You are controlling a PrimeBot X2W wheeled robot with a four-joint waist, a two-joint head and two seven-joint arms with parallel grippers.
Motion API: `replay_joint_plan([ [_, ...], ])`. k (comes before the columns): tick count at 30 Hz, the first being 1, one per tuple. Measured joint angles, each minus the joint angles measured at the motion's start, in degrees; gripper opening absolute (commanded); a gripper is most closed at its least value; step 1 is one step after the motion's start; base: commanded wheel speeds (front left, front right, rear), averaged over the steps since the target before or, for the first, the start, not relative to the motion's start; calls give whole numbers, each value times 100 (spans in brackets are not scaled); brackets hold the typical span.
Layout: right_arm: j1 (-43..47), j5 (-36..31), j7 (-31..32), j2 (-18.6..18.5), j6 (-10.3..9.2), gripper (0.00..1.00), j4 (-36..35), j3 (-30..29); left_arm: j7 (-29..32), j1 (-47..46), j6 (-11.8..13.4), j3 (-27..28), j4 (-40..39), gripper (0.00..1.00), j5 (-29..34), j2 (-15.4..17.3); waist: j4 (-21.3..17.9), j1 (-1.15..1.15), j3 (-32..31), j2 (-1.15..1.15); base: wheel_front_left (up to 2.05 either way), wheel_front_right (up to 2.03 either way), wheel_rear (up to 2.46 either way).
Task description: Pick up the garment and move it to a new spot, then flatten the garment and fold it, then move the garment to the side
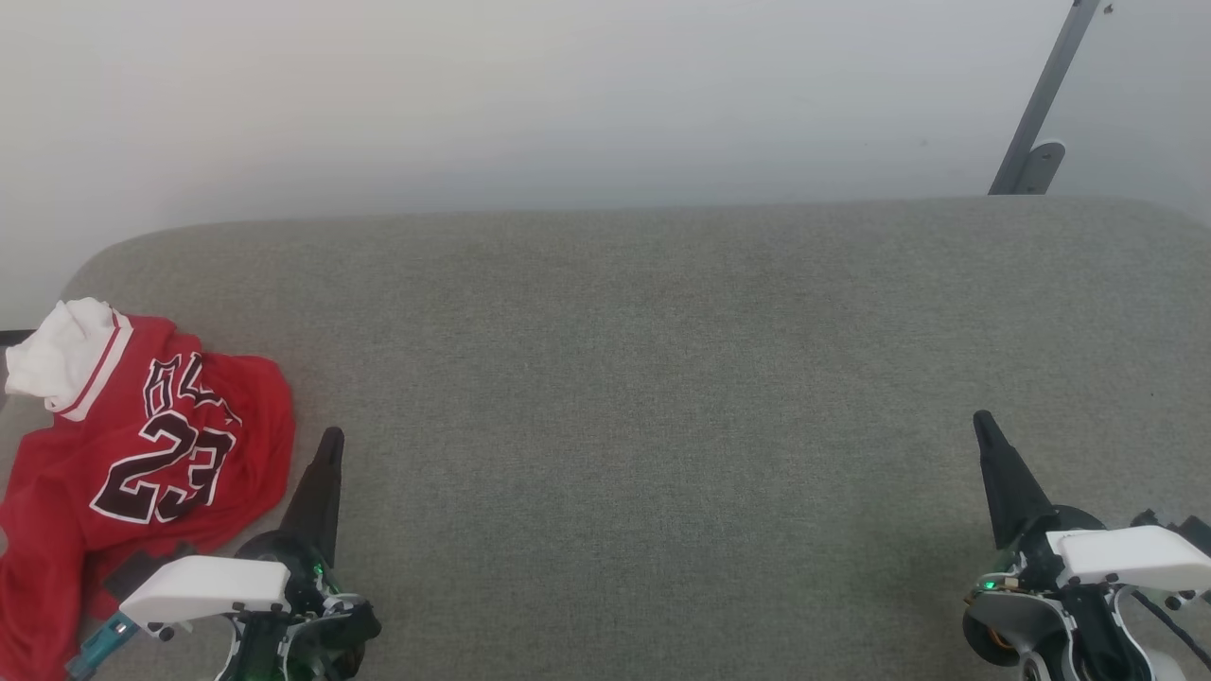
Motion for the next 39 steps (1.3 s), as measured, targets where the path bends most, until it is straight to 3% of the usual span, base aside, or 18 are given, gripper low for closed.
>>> replay_joint_plan([
  [36,0,0,0,0,0,0,0,-1,0,0,0,0,0,0,0,0,0,0,0,0,0,0,0],
  [37,5,-1,0,0,0,100,8,1,0,5,0,0,10,100,0,-1,0,0,0,0,0,0,0],
  [39,68,-1,0,4,-1,100,104,18,0,58,0,-2,108,100,1,-7,0,0,0,0,0,0,0],
])
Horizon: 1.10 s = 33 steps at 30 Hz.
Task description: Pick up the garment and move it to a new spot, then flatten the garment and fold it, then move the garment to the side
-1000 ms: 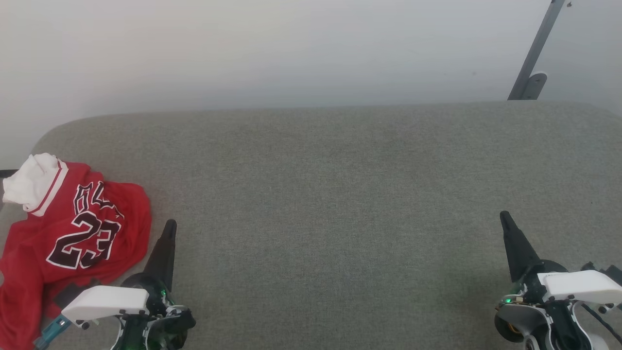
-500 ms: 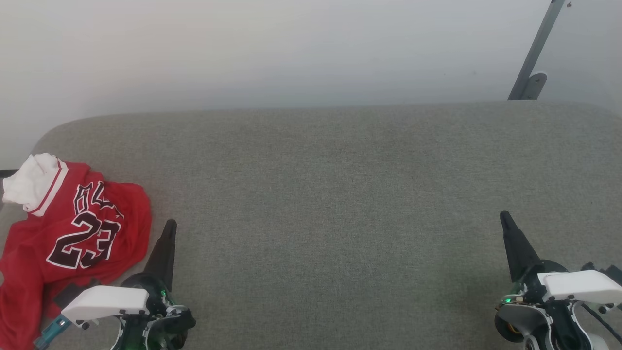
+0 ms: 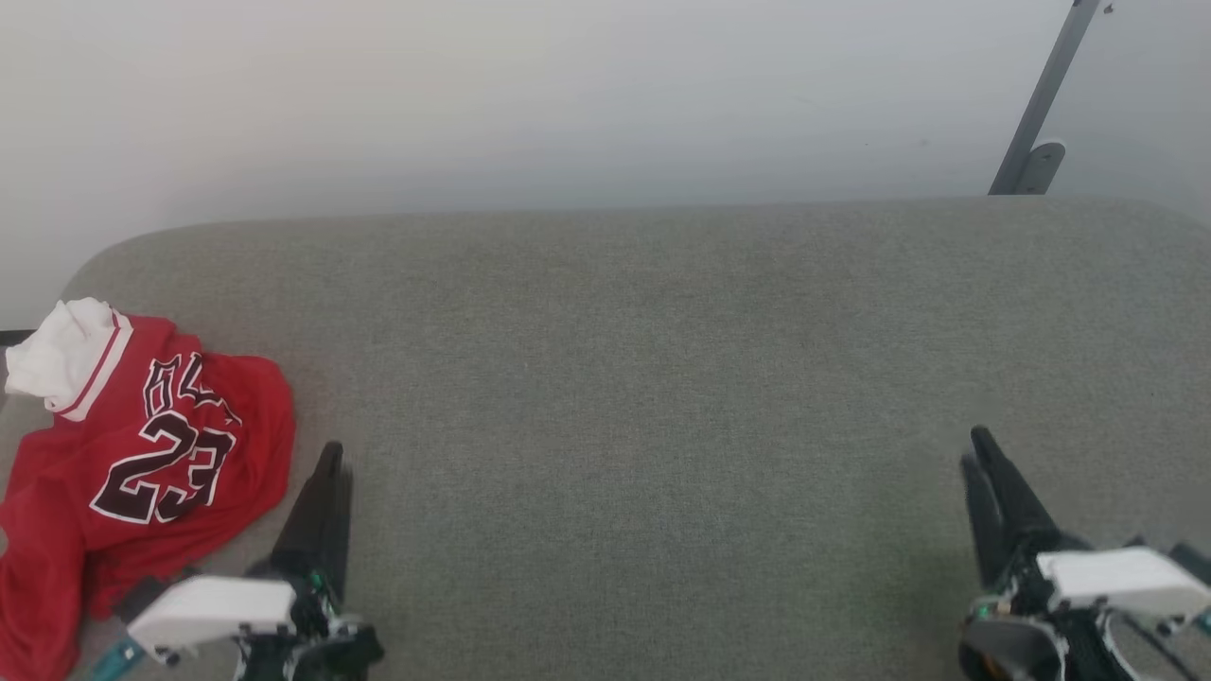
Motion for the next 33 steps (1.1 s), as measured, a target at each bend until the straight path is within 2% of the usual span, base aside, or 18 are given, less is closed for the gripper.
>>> replay_joint_plan([
  [18,88,-303,-425,3,-1,100,48,315,-245,190,113,-156,-256,100,158,48,-24,0,-10,0,0,0,0],
  [28,1,-1163,-668,-104,-1,100,205,448,-606,239,226,-358,-382,100,1000,327,-53,0,-41,0,0,0,0],
  [33,-87,-1904,-809,-169,-1,100,315,470,-794,284,303,-465,-387,100,1627,537,-71,0,-67,0,0,0,0],
])
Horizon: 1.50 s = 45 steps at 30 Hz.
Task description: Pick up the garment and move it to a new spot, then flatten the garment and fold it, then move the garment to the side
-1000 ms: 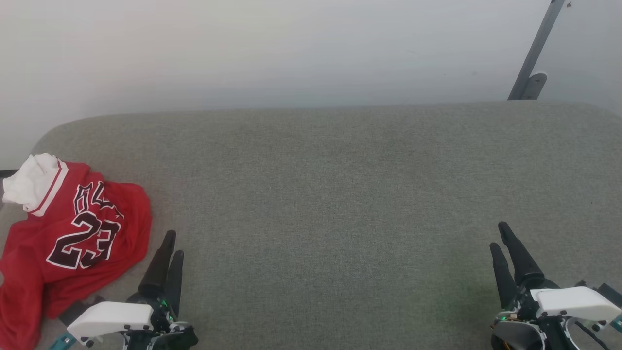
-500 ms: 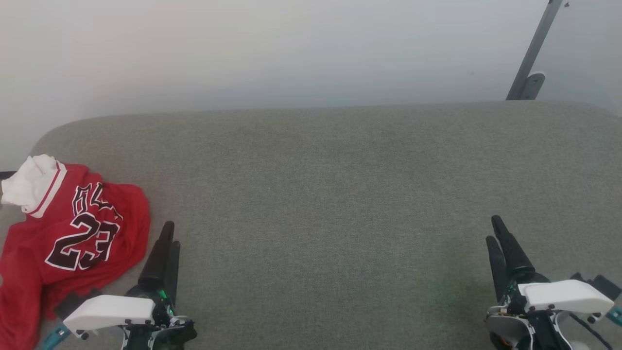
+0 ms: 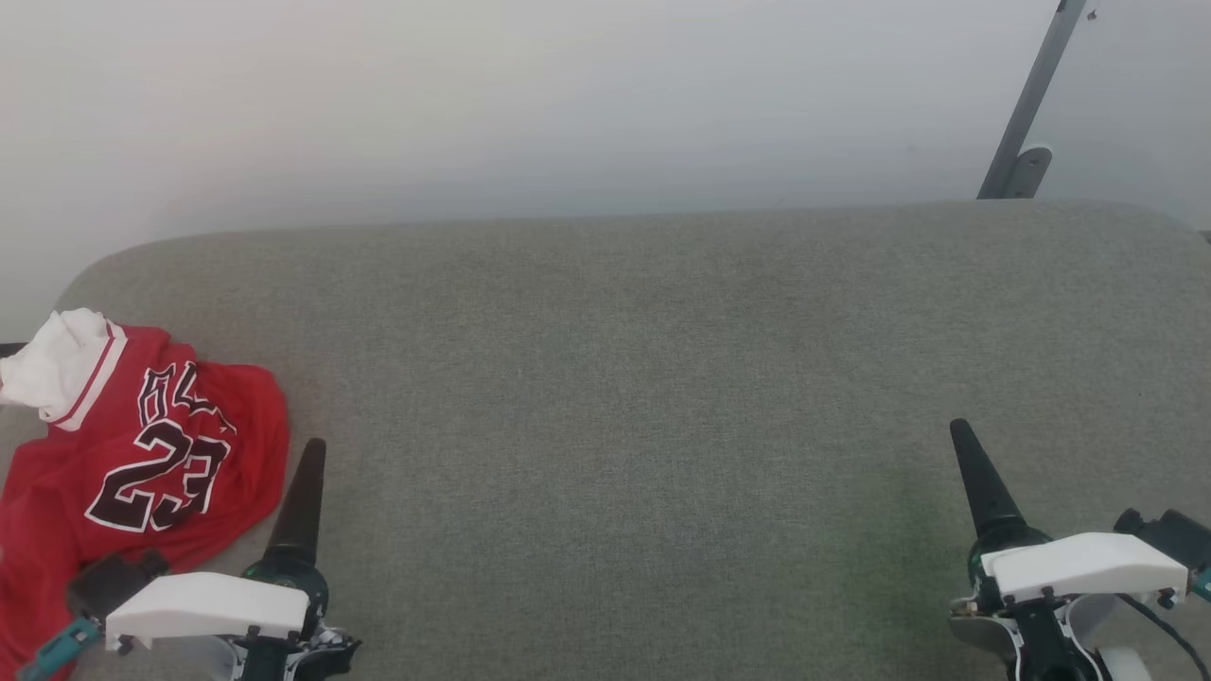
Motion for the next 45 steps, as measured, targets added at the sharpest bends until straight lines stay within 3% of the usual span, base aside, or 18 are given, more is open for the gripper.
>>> replay_joint_plan([
  [10,-103,-1444,-36,-86,0,100,126,-70,-219,3,14,102,79,100,1133,204,-32,0,-30,0,0,0,0],
  [17,-101,-2229,-22,-83,0,100,68,-203,-348,3,-165,302,121,100,1867,242,-37,0,-28,0,0,0,0],
  [27,-51,-2984,-31,-65,1,100,-99,-349,-530,9,-267,415,205,100,2679,272,-48,0,-21,0,0,0,0],
  [45,32,-4078,-108,-59,1,100,-211,-369,-781,32,-289,227,121,100,3500,542,-72,0,-25,0,0,0,0],
])
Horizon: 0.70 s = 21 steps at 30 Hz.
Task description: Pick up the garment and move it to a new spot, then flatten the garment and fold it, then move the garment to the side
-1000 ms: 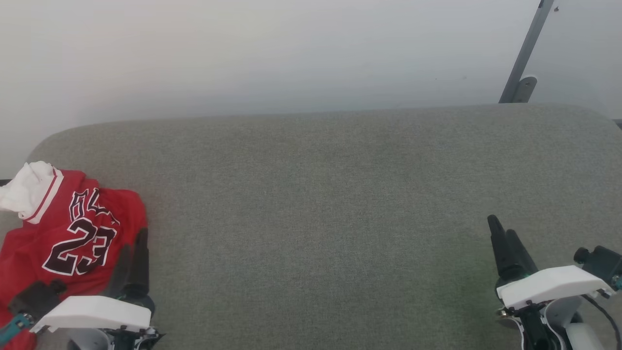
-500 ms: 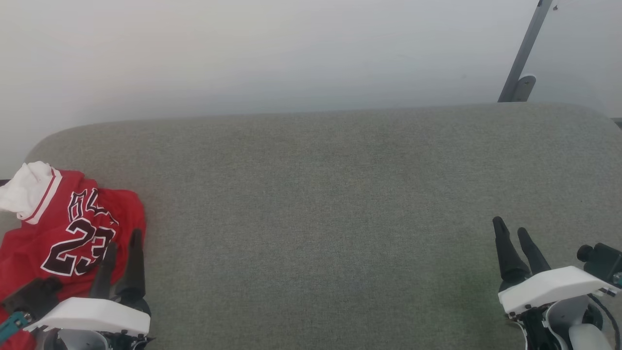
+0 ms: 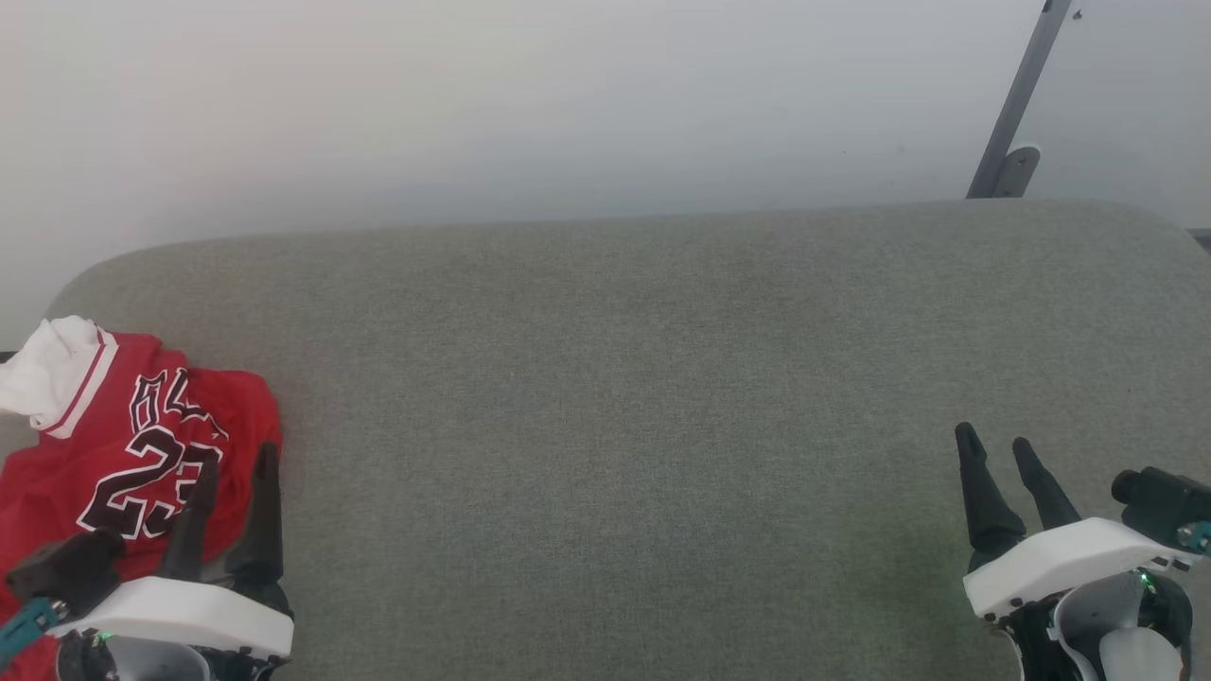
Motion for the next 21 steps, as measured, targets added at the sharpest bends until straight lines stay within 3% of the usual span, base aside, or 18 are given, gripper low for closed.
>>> replay_joint_plan([
  [21,11,-1090,-169,12,0,100,-58,-25,-269,132,-1,-83,-52,100,904,132,-9,0,-19,0,0,0,0],
])
